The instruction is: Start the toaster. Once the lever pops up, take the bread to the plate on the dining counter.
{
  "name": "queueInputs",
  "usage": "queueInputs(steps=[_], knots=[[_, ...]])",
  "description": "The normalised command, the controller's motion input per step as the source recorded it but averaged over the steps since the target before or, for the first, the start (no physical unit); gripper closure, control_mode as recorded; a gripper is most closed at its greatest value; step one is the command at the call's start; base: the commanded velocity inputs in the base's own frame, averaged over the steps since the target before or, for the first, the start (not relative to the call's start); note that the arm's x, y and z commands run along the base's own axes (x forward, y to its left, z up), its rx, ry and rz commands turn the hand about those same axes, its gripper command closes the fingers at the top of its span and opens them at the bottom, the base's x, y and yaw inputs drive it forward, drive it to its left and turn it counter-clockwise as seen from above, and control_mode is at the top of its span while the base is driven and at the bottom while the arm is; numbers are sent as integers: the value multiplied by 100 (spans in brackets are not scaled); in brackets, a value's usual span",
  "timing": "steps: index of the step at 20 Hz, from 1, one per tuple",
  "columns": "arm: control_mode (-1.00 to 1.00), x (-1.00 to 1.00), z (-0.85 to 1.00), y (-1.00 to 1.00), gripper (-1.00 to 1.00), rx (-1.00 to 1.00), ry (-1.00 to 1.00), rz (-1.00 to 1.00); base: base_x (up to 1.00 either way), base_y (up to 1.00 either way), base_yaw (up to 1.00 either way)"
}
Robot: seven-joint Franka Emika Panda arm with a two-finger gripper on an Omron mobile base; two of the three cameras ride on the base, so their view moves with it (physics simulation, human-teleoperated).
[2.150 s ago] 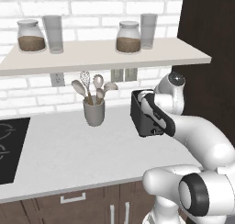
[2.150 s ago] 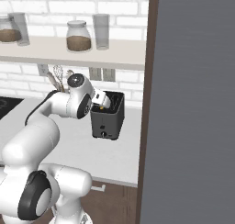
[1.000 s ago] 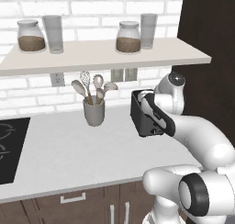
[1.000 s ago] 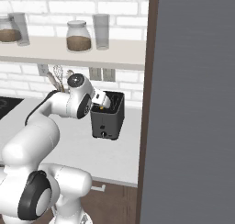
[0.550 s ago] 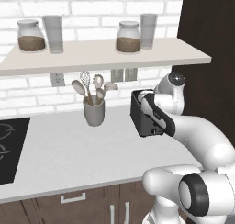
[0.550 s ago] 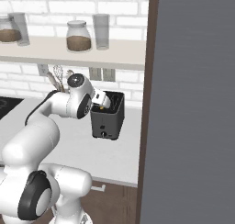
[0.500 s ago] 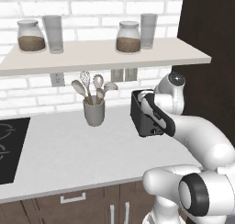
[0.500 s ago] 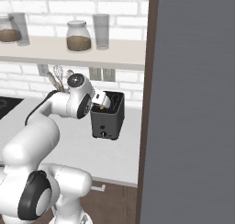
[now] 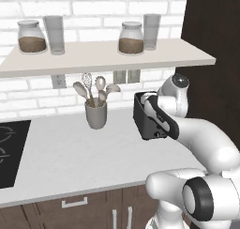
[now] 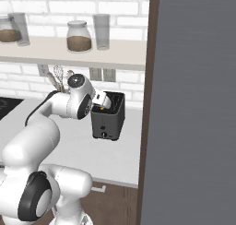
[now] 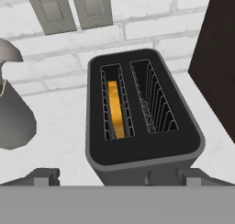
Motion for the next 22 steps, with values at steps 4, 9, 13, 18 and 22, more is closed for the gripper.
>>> queueInputs(steps=[4, 9, 13, 18, 22], knots=[[-100, 0, 0, 0, -100, 0, 0, 0, 0, 0, 0], [-100, 0, 0, 0, -100, 0, 0, 0, 0, 0, 0], [-100, 0, 0, 0, -100, 0, 0, 0, 0, 0, 0], [-100, 0, 0, 0, -100, 0, 0, 0, 0, 0, 0], [-100, 0, 0, 0, -100, 0, 0, 0, 0, 0, 0]])
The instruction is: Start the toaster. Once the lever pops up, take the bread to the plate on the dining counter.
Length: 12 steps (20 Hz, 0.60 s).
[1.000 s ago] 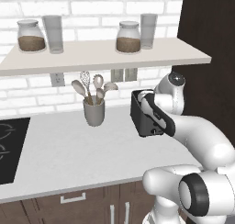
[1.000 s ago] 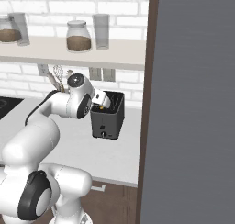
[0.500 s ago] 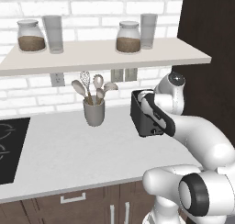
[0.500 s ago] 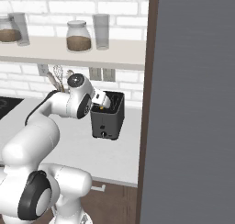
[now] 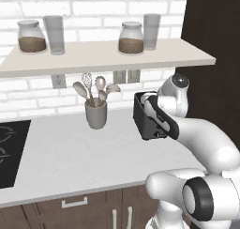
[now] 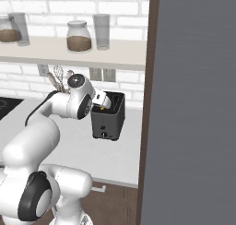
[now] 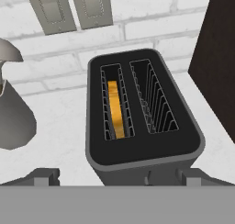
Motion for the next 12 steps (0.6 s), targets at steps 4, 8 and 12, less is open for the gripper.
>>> queueInputs(steps=[4, 8, 12], knots=[[-100, 0, 0, 0, -100, 0, 0, 0, 0, 0, 0], [-100, 0, 0, 0, -100, 0, 0, 0, 0, 0, 0], [-100, 0, 0, 0, -100, 0, 0, 0, 0, 0, 0]])
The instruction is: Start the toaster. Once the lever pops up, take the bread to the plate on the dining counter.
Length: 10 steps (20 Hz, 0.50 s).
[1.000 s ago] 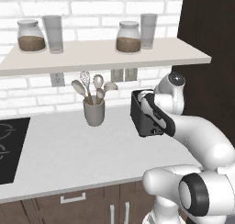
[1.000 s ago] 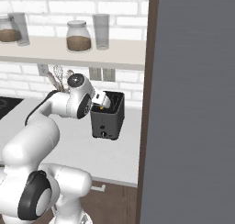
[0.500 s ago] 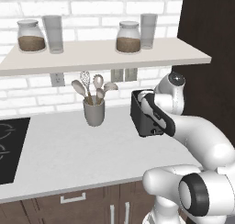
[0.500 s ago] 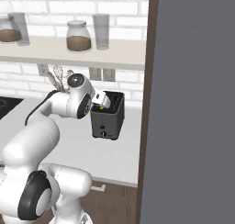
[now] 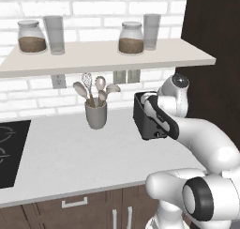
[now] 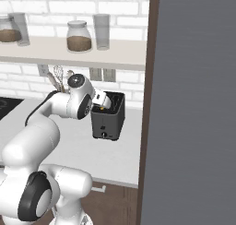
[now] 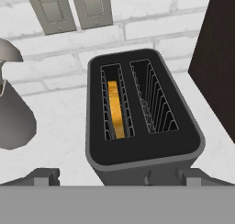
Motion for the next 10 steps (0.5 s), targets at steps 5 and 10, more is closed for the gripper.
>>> queueInputs(steps=[5, 10], knots=[[-100, 0, 0, 0, -100, 0, 0, 0, 0, 0, 0], [-100, 0, 0, 0, -100, 0, 0, 0, 0, 0, 0]])
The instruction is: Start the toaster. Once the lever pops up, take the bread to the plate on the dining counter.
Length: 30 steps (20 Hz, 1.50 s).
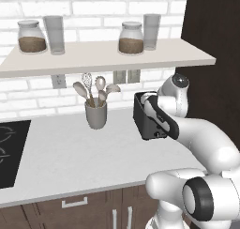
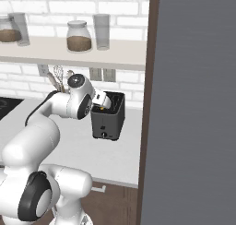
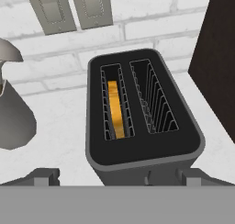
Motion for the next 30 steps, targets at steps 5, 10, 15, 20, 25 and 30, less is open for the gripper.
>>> queueInputs(steps=[5, 10, 15, 20, 25, 30], knots=[[-100, 0, 0, 0, -100, 0, 0, 0, 0, 0, 0], [-100, 0, 0, 0, -100, 0, 0, 0, 0, 0, 0], [-100, 0, 0, 0, -100, 0, 0, 0, 0, 0, 0], [-100, 0, 0, 0, -100, 0, 0, 0, 0, 0, 0], [-100, 0, 0, 0, -100, 0, 0, 0, 0, 0, 0], [-100, 0, 0, 0, -100, 0, 0, 0, 0, 0, 0]])
